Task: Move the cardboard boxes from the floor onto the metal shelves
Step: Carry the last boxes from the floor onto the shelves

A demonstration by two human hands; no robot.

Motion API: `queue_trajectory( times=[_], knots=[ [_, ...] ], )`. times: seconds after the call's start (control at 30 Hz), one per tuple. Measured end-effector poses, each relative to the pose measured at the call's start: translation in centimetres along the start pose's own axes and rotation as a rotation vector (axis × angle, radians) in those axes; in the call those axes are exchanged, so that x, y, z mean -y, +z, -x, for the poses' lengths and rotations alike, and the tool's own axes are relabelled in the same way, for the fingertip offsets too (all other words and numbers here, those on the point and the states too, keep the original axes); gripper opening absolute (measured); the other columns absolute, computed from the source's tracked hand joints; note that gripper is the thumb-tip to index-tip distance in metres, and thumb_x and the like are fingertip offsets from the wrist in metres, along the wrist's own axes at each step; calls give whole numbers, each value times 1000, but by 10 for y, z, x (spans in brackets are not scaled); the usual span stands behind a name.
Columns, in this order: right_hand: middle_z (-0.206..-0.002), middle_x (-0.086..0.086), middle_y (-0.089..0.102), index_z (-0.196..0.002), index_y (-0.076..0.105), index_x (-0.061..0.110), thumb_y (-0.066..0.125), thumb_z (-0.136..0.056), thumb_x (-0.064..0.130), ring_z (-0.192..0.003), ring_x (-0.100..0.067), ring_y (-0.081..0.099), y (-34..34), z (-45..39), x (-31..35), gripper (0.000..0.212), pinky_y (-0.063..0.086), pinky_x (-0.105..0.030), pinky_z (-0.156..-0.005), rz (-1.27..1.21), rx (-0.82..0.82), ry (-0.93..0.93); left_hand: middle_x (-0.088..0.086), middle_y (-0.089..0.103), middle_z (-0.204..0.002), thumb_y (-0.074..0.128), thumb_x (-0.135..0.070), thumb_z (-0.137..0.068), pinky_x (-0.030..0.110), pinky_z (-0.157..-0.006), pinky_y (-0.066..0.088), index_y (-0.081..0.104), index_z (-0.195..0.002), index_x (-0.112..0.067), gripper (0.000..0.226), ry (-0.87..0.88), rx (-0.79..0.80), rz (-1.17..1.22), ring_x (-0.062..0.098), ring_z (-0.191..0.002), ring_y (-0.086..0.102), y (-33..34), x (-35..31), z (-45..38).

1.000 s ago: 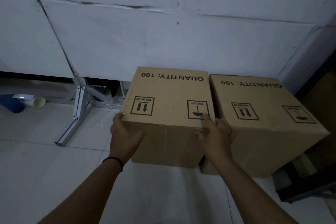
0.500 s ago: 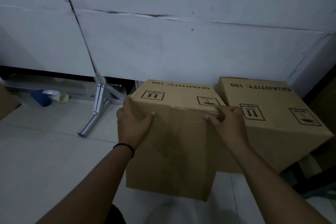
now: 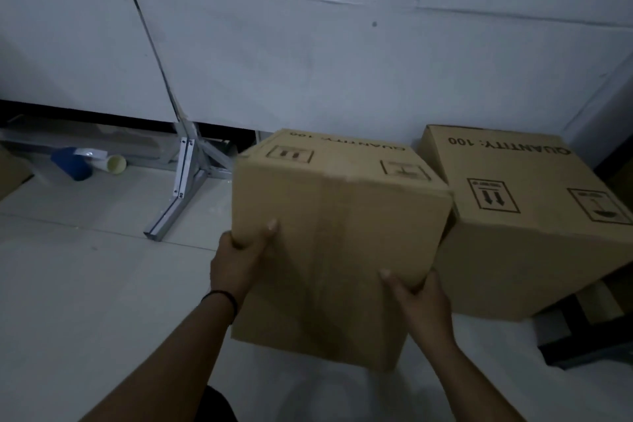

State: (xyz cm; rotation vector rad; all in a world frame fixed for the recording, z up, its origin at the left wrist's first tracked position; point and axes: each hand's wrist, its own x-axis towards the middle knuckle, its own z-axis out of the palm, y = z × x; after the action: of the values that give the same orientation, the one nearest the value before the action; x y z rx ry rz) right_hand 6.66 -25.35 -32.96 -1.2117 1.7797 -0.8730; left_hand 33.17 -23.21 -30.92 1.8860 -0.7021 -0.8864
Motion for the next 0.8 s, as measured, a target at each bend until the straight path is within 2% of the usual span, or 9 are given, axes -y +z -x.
queue_trajectory(
  times=[0.1,0.2,0.33,0.53,0.6,0.7,0.8],
  knots=[
    [-107,-1,64,-118,56,17,73,-81,41,-104,-23,61,-8,-16,27,47,42,-26,-79,30,-84,-98,-4,58,-113,78,-64,-59,43,-89,51,50,-123,-23,81,131,-45,-70,21,-103,57,0,-17,-5],
    [-117,-5,64,-124,53,14,71,-83,40,-111,-27,60,-10,-29,39,52,43,-27,-84,99,-45,-100,-3,57,-112,81,-44,-70,39,-89,50,51,-124,-19,66,151,-33,-133,22,-103,56,1,-20,-6],
    [-124,-11,63,-124,53,9,70,-85,34,-113,-30,59,-1,-39,32,49,40,-26,-80,166,34,-82,-2,58,-107,77,-46,-74,33,-79,47,53,-120,-18,58,102,-7,-206,20,-93,54,-1,-2,-6],
    [-124,-6,64,-129,55,13,68,-88,25,-107,-20,59,-2,-52,29,44,42,-25,-87,113,159,-86,-1,61,-118,76,-35,-78,43,-90,52,52,-124,-26,53,116,201,-160,24,-105,59,-15,9,-24],
    [-124,-5,63,-132,54,15,66,-89,29,-107,-20,59,-4,-50,25,46,43,-25,-88,127,202,-74,-1,59,-123,75,-39,-78,44,-93,51,48,-131,-25,61,96,225,-192,24,-108,58,-17,16,-28],
    [-126,-1,62,-135,51,21,61,-91,40,-108,-20,60,-8,-45,12,49,47,-30,-91,99,284,-28,4,56,-132,72,-56,-74,47,-98,47,44,-139,-19,80,5,175,-276,27,-113,56,-16,25,-30],
    [-123,-3,63,-136,52,16,56,-88,57,-105,-21,61,-9,-42,-1,63,48,-32,-90,16,315,125,8,62,-122,64,-79,-58,46,-92,51,54,-129,-14,97,-127,165,-304,28,-103,61,-17,31,-26]
  ],
)
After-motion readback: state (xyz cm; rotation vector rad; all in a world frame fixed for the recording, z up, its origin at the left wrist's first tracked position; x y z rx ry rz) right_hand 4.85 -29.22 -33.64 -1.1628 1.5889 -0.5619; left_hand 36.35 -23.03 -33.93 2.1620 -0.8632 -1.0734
